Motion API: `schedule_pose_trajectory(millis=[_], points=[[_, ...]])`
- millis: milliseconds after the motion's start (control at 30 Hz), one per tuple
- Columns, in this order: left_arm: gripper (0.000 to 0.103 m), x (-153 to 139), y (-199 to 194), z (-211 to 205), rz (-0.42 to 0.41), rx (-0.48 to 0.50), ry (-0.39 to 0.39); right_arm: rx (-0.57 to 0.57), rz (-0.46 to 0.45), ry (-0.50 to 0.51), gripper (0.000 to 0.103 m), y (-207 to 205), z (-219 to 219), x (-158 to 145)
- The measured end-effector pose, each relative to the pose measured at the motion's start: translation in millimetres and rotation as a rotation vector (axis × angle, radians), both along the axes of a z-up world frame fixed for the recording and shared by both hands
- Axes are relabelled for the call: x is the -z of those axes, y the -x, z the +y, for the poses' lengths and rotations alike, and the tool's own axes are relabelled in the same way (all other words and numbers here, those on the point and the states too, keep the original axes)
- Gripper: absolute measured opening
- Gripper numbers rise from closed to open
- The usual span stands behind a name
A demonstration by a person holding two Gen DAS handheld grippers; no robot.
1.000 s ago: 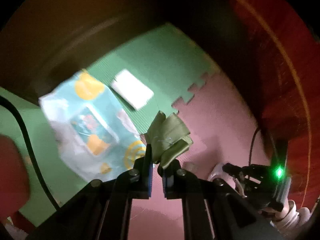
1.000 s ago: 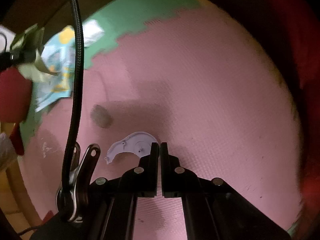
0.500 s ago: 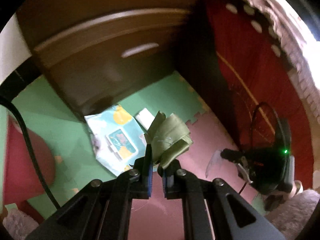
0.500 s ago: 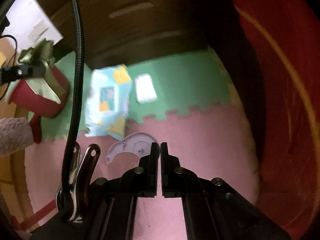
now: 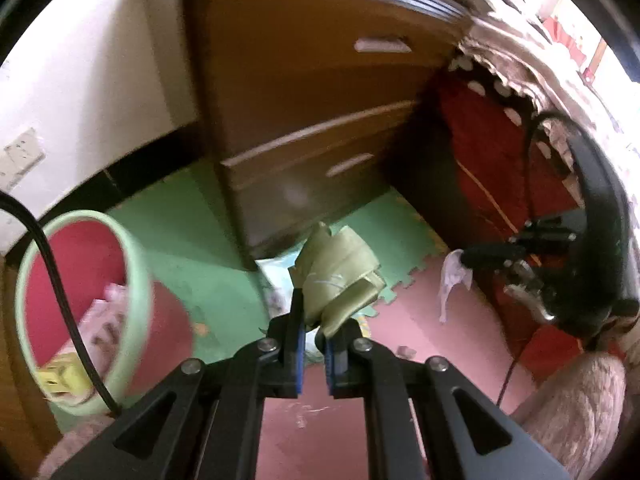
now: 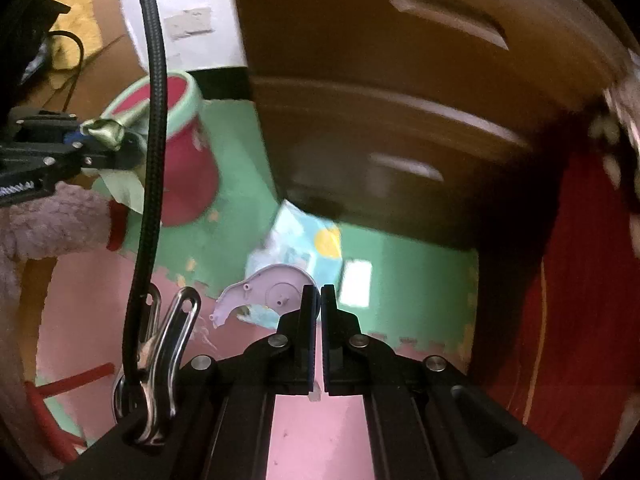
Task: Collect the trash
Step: 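Carry the green ribbon and white plastic piece in both tools over the bucket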
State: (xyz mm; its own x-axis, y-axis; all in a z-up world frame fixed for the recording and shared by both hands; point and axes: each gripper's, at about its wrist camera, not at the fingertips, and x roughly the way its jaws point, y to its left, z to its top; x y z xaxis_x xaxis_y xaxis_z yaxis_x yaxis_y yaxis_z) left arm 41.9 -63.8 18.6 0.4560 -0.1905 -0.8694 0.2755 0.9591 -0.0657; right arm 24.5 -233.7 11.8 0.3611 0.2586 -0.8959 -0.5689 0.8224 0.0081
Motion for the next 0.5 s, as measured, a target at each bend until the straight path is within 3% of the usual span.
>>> schedule_pose_trajectory(millis=[167,367,500], points=[[0.007,-14.4,2.2,36.9,-0.022,-0.033,-0.028,-0.061,-0.025,-0.027,0.003,3.4,48.7,-24.7],[0.007,-18.3,-1.4,92.0,-0.033,-0.12,-0.074,-0.084,-0.023,-0.109,0.003,5.2,107.8,-33.0],[0.007,-13.3,-15.7,132.4,0.0,-0.225,-0.019,-0.09,-0.016,-0.136,0.003,6.1,142.7,-29.3]])
